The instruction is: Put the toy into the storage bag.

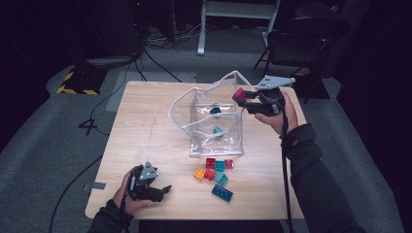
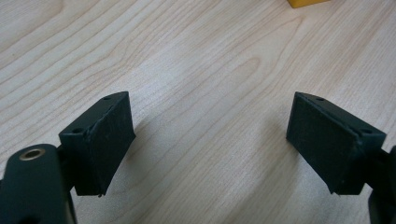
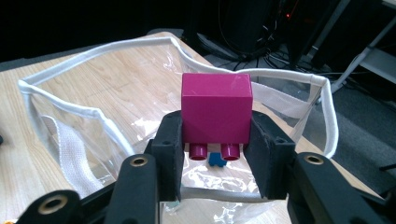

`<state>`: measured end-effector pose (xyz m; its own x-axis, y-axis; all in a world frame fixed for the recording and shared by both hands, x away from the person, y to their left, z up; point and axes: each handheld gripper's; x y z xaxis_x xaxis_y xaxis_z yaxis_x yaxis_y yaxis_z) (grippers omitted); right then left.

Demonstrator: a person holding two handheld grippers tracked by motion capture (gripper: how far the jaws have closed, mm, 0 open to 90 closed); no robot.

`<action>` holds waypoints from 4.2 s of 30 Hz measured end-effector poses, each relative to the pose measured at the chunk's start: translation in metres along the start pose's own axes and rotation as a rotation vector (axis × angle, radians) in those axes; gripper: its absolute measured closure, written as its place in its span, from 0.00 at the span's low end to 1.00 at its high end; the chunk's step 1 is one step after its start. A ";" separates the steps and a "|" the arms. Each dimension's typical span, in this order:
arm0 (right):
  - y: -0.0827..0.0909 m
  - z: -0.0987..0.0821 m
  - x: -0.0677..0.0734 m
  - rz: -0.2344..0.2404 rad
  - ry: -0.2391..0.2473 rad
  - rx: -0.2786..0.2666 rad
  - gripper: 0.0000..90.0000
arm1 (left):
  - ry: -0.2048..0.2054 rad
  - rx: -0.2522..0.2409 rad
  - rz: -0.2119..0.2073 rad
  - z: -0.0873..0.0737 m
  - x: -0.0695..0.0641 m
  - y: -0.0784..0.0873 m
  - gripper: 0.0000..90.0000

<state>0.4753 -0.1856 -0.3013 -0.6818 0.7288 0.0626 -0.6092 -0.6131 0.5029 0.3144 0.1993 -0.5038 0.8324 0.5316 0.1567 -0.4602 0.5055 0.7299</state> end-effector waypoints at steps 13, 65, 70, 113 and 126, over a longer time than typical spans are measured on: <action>-0.007 -0.003 -0.002 -0.042 -0.050 0.022 0.51 | 0.000 0.001 0.001 0.000 0.000 0.000 0.17; 0.030 -0.108 0.046 0.103 0.095 0.041 0.28 | 0.000 0.001 0.001 0.000 0.000 0.000 0.17; 0.024 -0.120 0.048 0.114 0.125 0.044 0.29 | 0.000 0.001 0.001 0.000 0.000 0.000 0.17; -0.067 -0.194 0.031 0.278 0.083 0.256 0.36 | 0.000 0.001 0.001 0.000 0.000 0.000 0.17; -0.065 -0.196 0.031 0.331 0.077 0.244 0.66 | 0.000 0.001 0.002 0.000 0.000 0.000 0.17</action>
<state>0.4144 -0.1829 -0.5011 -0.8589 0.4736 0.1949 -0.2446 -0.7138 0.6563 0.3141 0.1994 -0.5037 0.8316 0.5324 0.1580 -0.4613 0.5039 0.7303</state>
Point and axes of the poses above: each handheld gripper's, and its own axes: y roughly backward along the jaws, z roughly out of its top, x roughly to its left, and after that the axes turned 15 degrees about -y, right-handed
